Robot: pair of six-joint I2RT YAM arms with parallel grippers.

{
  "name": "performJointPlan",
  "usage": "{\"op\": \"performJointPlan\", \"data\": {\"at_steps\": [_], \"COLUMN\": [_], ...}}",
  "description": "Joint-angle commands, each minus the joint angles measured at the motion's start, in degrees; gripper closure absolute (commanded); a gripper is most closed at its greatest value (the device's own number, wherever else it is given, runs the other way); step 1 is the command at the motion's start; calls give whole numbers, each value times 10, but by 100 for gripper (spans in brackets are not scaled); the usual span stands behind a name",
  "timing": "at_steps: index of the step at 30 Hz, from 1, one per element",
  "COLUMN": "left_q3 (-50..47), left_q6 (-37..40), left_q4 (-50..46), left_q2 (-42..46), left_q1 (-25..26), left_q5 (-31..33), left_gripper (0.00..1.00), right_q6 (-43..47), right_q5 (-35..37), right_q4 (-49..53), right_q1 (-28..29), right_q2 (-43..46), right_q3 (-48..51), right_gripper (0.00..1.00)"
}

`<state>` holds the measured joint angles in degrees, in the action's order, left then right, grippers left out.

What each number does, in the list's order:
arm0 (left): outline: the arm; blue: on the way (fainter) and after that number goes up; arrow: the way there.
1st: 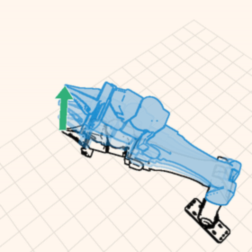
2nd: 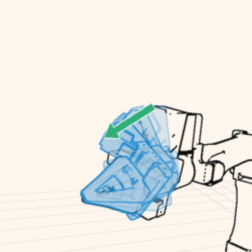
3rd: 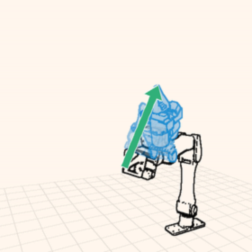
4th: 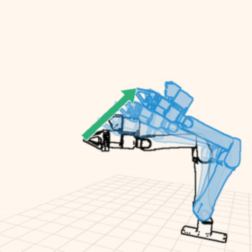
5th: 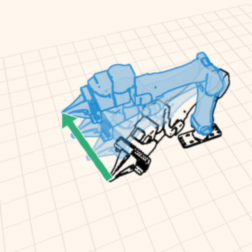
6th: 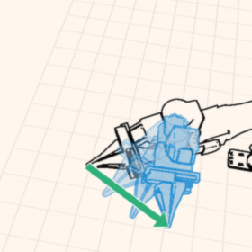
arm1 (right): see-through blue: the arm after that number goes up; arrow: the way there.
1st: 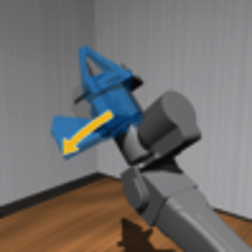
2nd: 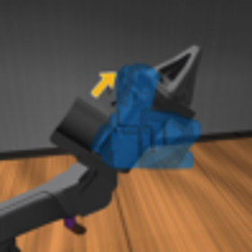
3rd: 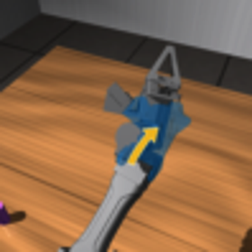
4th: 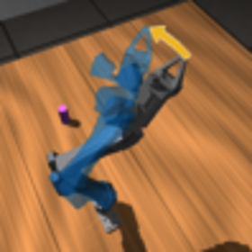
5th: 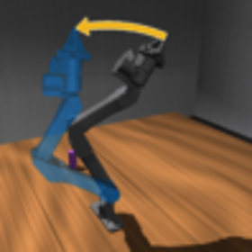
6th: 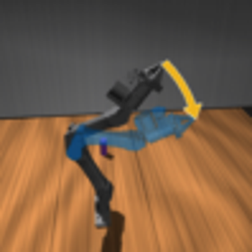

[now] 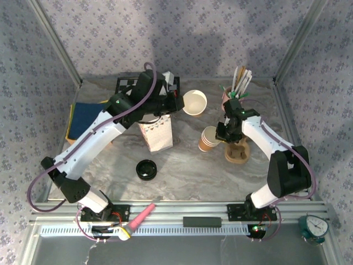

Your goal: Pack the takeout coffee

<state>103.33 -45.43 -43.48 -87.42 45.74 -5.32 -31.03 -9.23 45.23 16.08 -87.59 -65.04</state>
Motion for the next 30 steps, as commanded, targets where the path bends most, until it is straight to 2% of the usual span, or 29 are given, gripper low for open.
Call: {"op": "performJointPlan", "data": {"at_steps": [1, 12, 23, 27, 30], "left_q3": [-8, -62, -81, -81, -79], "left_q6": [12, -4, -5, -1, 0], "left_q4": [14, 32, 31, 28, 25], "left_q2": [28, 58, 79, 78, 76], "left_q1": [-6, -9, -9, -11, -12], "left_q5": [10, 11, 21, 21, 19], "left_gripper": [100, 100, 100, 100, 100], "right_q6": [-10, -13, 6, 5, 4], "right_q5": [20, 29, 75, 80, 77], "right_q4": [17, 39, 126, 145, 155], "right_q1": [1, -21, -29, -29, -29], "right_q2": [-9, -137, -300, -340, -363], "right_q3": [-54, -226, -417, -468, -496], "right_gripper": [91, 93, 92, 91, 85]}}
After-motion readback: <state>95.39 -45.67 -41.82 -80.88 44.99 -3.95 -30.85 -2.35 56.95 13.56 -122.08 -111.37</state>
